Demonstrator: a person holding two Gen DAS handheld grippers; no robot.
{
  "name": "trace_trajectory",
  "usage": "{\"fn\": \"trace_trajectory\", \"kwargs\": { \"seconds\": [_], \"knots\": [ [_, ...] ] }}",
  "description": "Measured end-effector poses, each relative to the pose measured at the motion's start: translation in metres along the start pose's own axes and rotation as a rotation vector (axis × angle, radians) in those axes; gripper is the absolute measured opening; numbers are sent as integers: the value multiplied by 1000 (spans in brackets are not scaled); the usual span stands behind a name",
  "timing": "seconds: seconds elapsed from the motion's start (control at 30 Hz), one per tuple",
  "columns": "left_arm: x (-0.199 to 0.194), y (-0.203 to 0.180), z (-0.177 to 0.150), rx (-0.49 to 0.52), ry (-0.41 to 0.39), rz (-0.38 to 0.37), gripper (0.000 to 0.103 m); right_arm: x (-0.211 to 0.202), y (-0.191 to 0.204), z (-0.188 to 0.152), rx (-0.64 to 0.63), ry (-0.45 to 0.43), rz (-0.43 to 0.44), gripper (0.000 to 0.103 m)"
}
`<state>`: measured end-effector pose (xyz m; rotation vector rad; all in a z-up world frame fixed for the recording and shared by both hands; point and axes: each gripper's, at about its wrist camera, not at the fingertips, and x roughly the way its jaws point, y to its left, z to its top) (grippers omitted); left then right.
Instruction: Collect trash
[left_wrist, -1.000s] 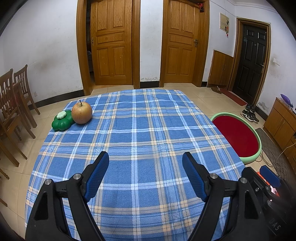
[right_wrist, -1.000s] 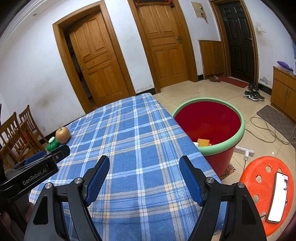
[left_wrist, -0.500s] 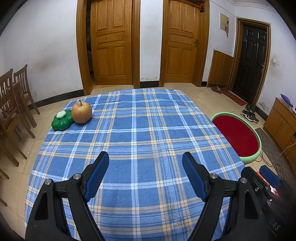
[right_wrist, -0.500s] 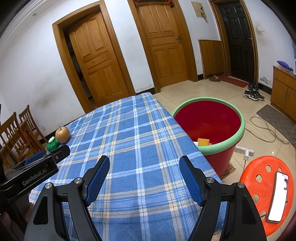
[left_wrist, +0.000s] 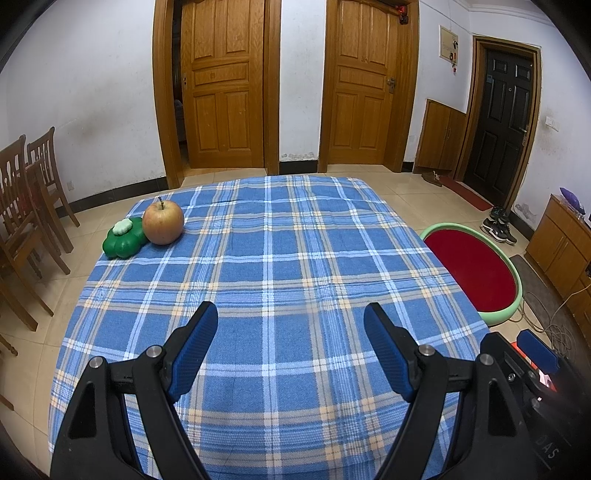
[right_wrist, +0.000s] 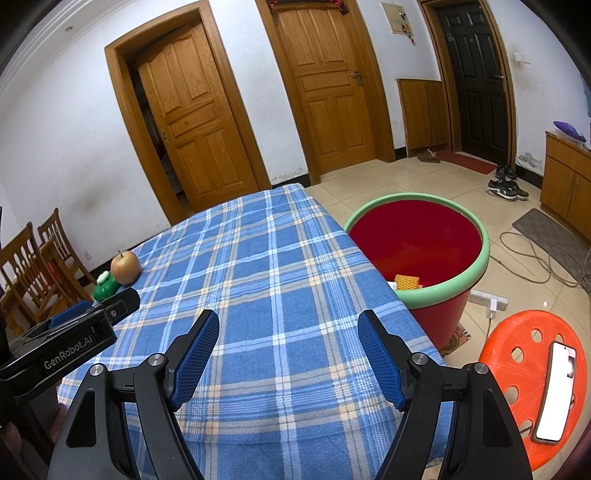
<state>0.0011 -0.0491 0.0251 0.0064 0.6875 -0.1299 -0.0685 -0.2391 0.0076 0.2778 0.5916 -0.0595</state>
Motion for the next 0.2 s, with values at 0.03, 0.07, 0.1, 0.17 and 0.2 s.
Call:
{"fn": "trace_trajectory", "kwargs": {
  "seconds": [0.03,0.07,0.1,0.17,0.2],
  "knots": [
    [0,0,0,0,-1,-1,81,0,0,0,0,0,0,78],
    [0,0,0,0,0,-1,81,0,0,0,0,0,0,78],
    [0,0,0,1,0,0,81,0,0,0,0,0,-1,78],
    [0,0,0,-1,2,1,81,0,0,0,0,0,-1,78],
    [1,1,-1,-2,3,2,81,0,0,0,-1,0,-1,78]
  ]
}}
